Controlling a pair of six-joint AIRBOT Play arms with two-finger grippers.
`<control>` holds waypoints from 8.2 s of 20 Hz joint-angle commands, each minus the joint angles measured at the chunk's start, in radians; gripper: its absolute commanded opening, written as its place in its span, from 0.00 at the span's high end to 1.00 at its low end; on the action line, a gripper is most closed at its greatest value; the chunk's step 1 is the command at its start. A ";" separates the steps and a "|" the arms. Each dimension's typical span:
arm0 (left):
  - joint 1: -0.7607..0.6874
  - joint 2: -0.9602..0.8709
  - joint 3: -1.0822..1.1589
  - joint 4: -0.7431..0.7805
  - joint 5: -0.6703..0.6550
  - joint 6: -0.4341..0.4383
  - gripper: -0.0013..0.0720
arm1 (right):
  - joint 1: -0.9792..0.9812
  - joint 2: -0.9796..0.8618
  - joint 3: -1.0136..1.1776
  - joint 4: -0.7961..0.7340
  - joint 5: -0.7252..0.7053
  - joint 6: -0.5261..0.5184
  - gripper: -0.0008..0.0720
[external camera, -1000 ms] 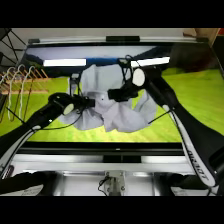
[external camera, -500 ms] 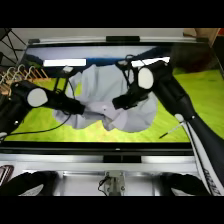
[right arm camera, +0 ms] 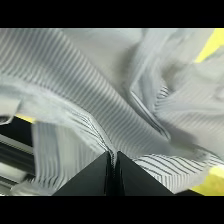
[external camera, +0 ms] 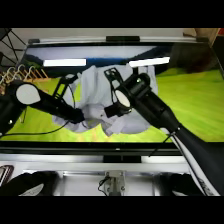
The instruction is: Fold the shirts.
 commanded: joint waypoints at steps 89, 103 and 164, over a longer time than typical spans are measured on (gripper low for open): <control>-0.529 0.642 -0.404 0.320 -0.455 -0.120 0.91 | -0.252 0.272 0.000 -0.085 0.039 -0.177 0.86; -0.529 0.527 -0.400 0.326 -0.257 0.031 0.91 | -0.074 0.276 0.000 -0.074 -0.060 -0.253 0.86; -0.473 0.241 -0.341 0.261 0.169 0.312 0.91 | 0.264 0.296 0.124 -0.336 -0.035 -0.254 0.86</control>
